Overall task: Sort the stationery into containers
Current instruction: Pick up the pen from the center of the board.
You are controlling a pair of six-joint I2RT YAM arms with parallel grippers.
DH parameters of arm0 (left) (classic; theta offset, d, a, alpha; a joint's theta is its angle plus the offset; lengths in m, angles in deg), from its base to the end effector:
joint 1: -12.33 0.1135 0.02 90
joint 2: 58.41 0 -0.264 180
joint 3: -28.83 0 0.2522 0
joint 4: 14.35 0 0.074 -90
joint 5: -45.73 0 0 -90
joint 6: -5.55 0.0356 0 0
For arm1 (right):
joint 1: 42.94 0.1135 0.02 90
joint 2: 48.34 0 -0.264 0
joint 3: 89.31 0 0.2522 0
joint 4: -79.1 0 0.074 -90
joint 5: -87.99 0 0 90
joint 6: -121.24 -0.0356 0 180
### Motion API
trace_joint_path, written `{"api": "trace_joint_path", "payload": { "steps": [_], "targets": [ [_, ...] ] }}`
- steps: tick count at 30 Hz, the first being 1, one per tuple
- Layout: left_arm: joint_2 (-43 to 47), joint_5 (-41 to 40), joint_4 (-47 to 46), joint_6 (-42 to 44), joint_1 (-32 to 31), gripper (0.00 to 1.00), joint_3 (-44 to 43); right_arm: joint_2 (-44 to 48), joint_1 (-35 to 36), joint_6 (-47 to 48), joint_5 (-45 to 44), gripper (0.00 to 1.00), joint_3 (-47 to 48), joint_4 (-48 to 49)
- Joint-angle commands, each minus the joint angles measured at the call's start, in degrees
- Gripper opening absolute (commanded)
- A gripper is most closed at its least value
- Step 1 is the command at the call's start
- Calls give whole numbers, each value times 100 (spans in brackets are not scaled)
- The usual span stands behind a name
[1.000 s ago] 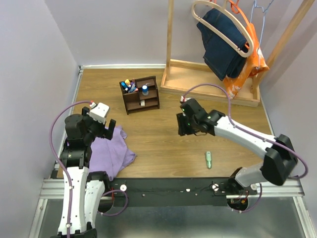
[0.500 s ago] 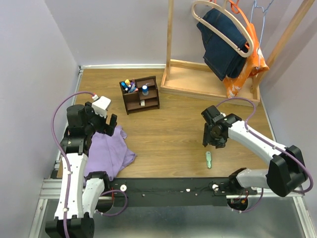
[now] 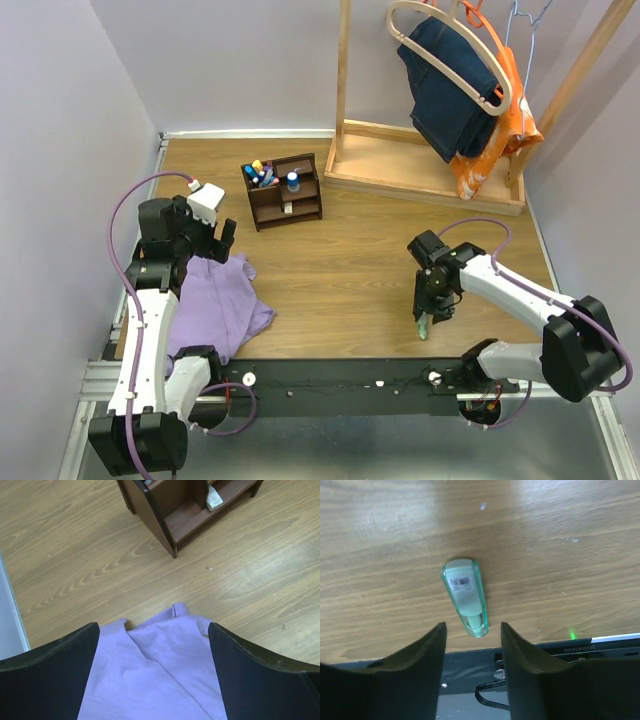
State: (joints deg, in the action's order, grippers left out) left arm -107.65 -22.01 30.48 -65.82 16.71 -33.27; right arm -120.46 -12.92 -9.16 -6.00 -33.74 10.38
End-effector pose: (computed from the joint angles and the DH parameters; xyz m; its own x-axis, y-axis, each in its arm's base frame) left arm 0.1847 0.0006 0.3130 -0.4205 0.2643 -0.8679 0.4053 0.9106 0.0809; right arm 0.1655 0.0928 0.1838 -0.9774 0.1820 -0.1077 0.1830 0.9831 0.0006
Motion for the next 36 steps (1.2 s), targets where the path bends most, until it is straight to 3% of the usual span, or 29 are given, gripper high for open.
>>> {"api": "trace_joint_path", "payload": {
  "steps": [1,13,23,31,33,36],
  "targets": [
    [-60,-161,-320,105,-16,99,-71,-92,205,-91,337,47,-146,-42],
    [-78,-187,-567,-9,-25,99,96,-470,364,-91,531,45,-374,301],
    [-34,-99,-699,-158,-16,99,254,-716,250,-293,100,46,-409,538],
    [107,-143,-629,-238,-16,99,299,-953,188,-223,135,19,-436,574],
    [151,-187,-550,-211,-16,99,307,-988,188,-196,127,2,-419,557],
    [221,-187,-514,-176,-16,99,316,-901,188,14,222,1,-217,583]
  ]
}}
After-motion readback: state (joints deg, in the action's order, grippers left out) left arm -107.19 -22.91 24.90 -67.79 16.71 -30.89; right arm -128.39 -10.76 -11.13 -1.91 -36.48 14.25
